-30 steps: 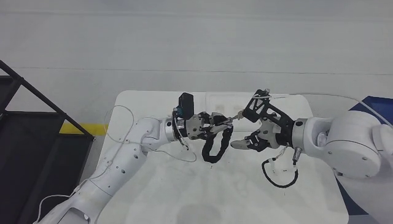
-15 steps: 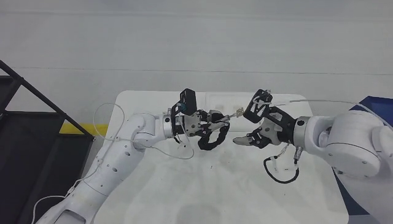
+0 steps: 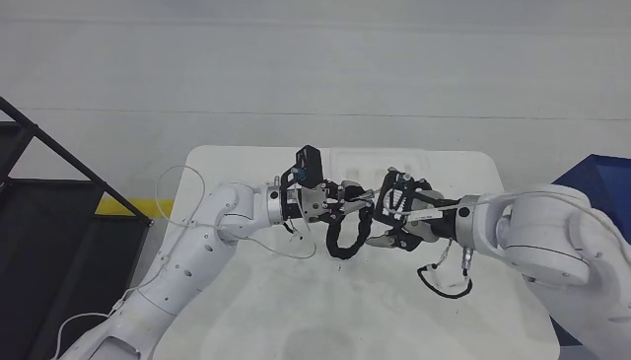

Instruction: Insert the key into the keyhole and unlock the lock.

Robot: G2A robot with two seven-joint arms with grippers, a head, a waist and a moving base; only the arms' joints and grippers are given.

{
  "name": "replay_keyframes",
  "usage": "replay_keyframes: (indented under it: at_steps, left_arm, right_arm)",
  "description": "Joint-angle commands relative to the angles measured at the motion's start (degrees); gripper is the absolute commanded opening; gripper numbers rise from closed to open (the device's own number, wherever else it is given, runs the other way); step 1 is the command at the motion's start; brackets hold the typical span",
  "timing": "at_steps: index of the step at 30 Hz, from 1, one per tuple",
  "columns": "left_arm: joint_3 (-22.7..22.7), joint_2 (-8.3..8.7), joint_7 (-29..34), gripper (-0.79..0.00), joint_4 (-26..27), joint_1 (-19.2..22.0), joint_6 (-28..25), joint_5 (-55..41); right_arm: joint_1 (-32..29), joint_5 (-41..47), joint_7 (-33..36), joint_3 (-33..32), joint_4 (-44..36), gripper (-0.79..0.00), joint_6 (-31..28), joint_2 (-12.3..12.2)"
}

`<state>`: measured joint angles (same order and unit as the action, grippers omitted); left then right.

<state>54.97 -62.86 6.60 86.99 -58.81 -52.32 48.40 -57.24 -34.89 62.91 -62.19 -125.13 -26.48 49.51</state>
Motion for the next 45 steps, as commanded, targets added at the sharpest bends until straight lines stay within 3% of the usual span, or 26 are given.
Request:
replay_keyframes:
  at_steps: [1, 15, 23, 24, 26, 31, 45]
  left_arm:
    - [-0.03, -0.06, -0.20, -0.785, 0.06, -0.04, 0.05, 0.13]
    - [0.16, -0.42, -2.23, -0.785, -0.38, -0.26, -0.13, 3.09]
    - [1.14, -0.27, -2.18, -0.785, -0.70, -0.59, -1.20, 3.56]
    - [1.30, -0.23, -2.07, -0.785, -0.64, -0.67, -1.42, 3.50]
    - [1.58, -0.16, -1.71, -0.785, -0.56, -0.82, -1.59, 3.33]
    - [1.88, -0.09, -1.01, -0.785, -0.34, -1.03, -1.93, 2.65]
    - [1.75, -0.21, -0.15, -0.785, -0.67, -1.07, -2.85, 1.40]
  right_arm:
    - [0.42, -0.04, 0.65, 0.48, 0.10, 0.000, -0.03, 0.05]
    - [2.51, 0.67, -0.03, 1.75, 1.53, 0.000, 0.58, 0.41]
    - [2.42, -4.96, -2.60, -0.45, 1.47, 0.000, -10.66, -0.33]
    - [2.18, -6.01, -3.39, -0.73, 1.41, -0.086, -11.78, -0.42]
    - [1.59, -8.31, -4.77, -1.26, 1.18, -0.413, -13.44, -0.60]
    - [-0.23, -13.19, -8.82, -2.46, 0.09, -0.557, -15.19, -0.89]
    - [-1.88, -22.46, -10.63, -1.28, -0.42, -0.591, -17.01, -1.18]
